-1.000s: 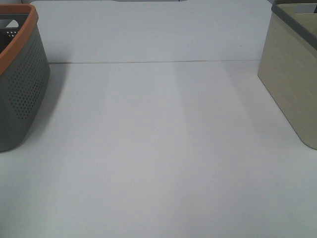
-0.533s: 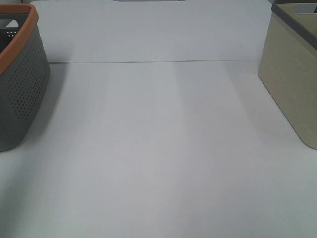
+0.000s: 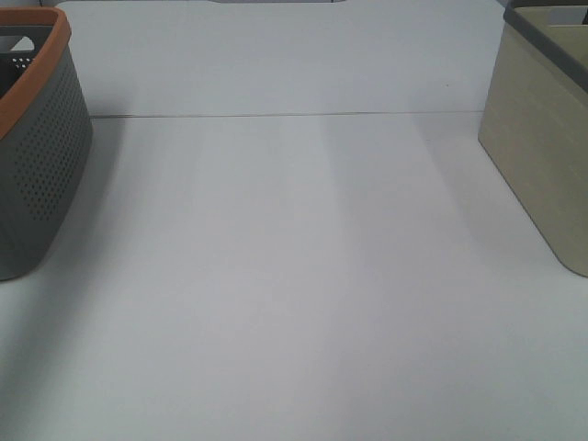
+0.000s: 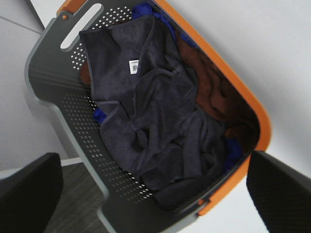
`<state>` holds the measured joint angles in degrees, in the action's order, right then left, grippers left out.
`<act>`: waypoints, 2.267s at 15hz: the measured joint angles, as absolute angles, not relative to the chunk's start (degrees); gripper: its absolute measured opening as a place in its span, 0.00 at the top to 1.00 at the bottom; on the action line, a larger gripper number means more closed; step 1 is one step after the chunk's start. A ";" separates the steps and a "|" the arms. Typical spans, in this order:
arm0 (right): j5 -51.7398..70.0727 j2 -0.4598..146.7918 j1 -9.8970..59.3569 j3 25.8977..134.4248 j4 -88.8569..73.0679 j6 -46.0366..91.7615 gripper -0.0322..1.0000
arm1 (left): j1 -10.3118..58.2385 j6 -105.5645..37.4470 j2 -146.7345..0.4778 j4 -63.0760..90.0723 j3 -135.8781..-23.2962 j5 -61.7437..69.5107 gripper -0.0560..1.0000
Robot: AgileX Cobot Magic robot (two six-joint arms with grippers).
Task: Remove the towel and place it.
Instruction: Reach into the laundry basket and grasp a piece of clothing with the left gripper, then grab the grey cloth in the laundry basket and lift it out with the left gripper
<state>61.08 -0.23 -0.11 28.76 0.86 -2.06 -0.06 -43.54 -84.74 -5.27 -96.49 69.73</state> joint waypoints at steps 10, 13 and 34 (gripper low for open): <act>61.08 -0.23 -0.11 28.76 0.86 -2.06 0.29 | -9.85 -58.50 -104.68 -3.72 -100.04 61.48 0.04; 61.08 -0.23 -0.11 28.76 0.86 -2.06 0.29 | -10.89 -61.59 -109.26 -0.46 -100.04 55.18 0.04; 61.08 -0.23 -0.11 28.76 0.86 -2.06 0.29 | -10.89 -62.05 -123.87 0.00 -100.04 46.52 0.45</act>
<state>61.08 -0.23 -0.11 28.76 0.86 -2.06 -10.89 -62.05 -123.87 0.00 -100.04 46.52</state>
